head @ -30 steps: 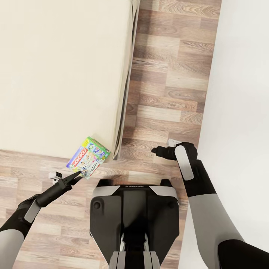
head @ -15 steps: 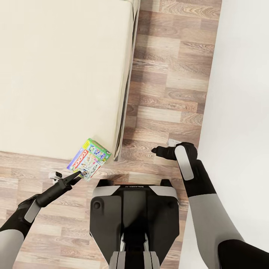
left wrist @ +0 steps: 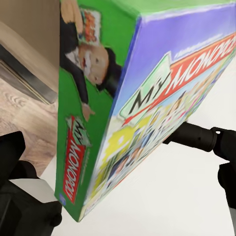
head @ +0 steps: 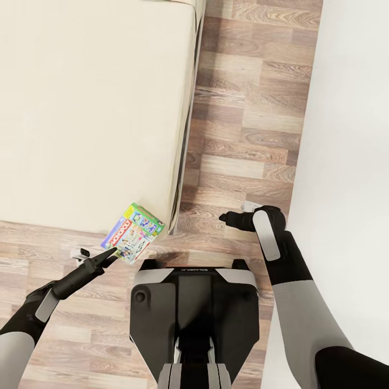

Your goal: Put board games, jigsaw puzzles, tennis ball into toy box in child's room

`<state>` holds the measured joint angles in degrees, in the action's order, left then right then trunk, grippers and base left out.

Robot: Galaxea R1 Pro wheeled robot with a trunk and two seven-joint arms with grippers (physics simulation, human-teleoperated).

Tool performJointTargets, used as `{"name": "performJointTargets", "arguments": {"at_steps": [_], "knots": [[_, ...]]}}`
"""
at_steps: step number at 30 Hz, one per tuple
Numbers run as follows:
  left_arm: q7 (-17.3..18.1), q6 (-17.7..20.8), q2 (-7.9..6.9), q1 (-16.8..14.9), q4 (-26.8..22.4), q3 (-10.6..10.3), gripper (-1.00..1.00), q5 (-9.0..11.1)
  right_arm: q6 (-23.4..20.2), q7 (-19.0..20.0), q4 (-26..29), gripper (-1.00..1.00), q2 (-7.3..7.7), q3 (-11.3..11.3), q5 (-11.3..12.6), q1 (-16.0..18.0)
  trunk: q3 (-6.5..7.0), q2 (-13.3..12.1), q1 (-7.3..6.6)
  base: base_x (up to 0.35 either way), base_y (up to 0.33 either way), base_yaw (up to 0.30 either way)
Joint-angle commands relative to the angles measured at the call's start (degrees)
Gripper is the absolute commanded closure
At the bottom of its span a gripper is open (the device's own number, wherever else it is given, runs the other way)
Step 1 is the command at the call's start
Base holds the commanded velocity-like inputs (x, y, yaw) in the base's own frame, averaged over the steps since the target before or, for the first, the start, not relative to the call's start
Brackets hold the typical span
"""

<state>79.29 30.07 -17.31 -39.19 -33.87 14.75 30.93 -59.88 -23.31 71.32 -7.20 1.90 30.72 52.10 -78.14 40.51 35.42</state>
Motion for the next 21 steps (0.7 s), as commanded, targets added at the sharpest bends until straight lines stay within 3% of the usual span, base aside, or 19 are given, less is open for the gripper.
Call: {"name": "performJointTargets", "arguments": {"at_steps": [1,21], "knots": [[0.2,0.6,-0.01,0.0,0.0,0.0,-1.00,0.1,-0.1,-0.6,0.0,-1.00,0.00,0.0,0.6,0.0,-0.03,0.1,0.02,0.013,0.019,0.000],[0.2,0.6,-0.01,0.0,0.0,0.0,-1.00,0.1,-0.1,-0.6,-0.2,-1.00,0.00,0.0,0.6,0.0,-0.39,0.1,0.02,0.002,0.003,0.013]]}}
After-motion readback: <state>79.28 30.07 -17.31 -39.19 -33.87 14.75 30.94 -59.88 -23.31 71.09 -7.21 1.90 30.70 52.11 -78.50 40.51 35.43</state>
